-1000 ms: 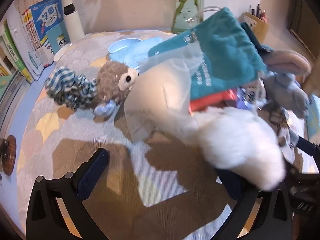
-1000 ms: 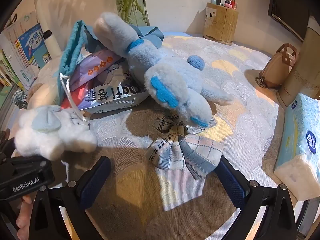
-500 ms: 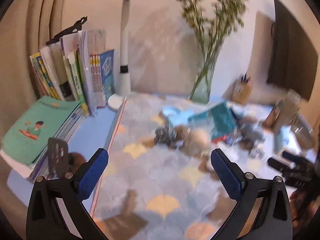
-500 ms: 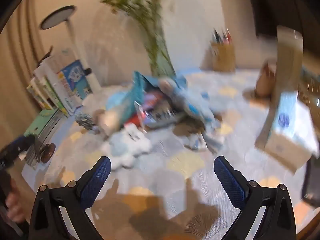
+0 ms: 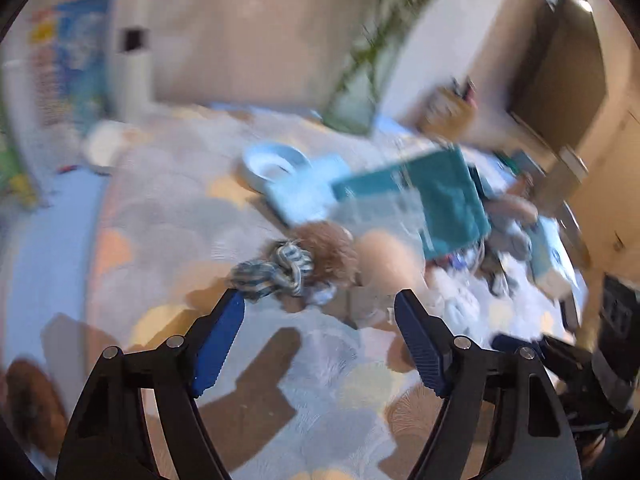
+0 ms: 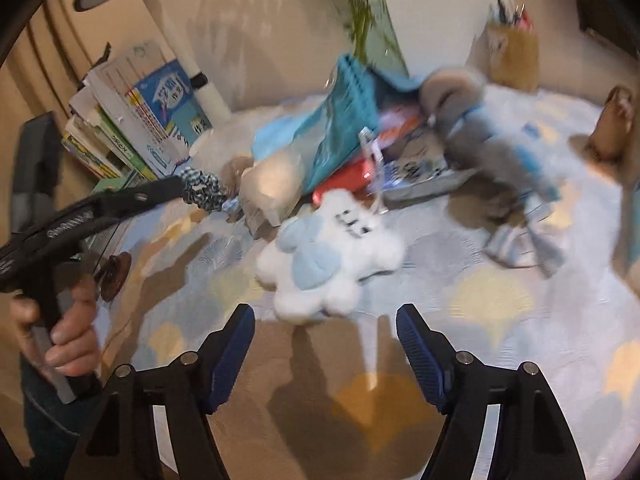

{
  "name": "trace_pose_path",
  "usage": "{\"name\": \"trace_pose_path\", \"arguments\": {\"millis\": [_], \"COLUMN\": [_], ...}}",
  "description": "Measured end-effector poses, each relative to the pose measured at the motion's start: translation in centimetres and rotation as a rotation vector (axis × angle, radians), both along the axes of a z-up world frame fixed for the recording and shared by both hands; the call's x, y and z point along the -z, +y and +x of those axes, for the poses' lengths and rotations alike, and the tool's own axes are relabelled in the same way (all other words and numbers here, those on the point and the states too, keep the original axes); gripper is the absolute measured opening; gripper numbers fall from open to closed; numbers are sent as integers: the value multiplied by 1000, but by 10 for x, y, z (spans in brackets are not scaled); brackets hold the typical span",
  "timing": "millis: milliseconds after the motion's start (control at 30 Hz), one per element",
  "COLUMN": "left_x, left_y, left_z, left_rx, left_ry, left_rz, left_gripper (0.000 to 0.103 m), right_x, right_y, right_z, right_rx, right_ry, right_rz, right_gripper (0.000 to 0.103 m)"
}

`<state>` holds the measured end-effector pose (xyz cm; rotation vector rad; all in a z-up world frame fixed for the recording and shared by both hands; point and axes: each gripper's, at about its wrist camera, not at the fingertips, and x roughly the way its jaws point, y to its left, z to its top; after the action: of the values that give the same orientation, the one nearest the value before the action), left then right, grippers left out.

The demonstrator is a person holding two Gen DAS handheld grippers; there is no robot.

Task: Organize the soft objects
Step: 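Grasp the white fluffy plush with the right tool while the left tool approaches the hedgehog plush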

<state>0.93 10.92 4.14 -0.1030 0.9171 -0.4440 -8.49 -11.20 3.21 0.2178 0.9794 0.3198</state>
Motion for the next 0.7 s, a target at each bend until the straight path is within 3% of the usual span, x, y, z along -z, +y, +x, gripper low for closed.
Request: {"name": "trace_pose_path", "arguments": {"millis": [167,333,367,433,533,567,633,700], "left_x": [9,15,15,15,10,7,0,-8], "left_y": [-1,-6,-7,-9,-7,-7,-5,0], "left_z": [28,48,48,49,46,43,34,22], "left_rx": [40,40,34,26,17,12,0,-8], "left_ry": [43,63,53,45,21,8,0,-1], "left_rz": [13,27,33,48,49,57,59,24], "left_gripper": [76,76,72,47,34,31,14,13], "right_x": [15,13,14,13,13,13,13,11], "right_y": [6,13,15,19,15,17,11,7], "right_z": [26,41,44,46,42,44,37,26], "right_rx": [78,122,129,141,156,154,139,110], "right_ry": [121,129,129,117,87,83,64,36], "right_rz": [57,92,82,55,22,26,26,9], "right_gripper": [76,83,83,77,58,56,52,51]}}
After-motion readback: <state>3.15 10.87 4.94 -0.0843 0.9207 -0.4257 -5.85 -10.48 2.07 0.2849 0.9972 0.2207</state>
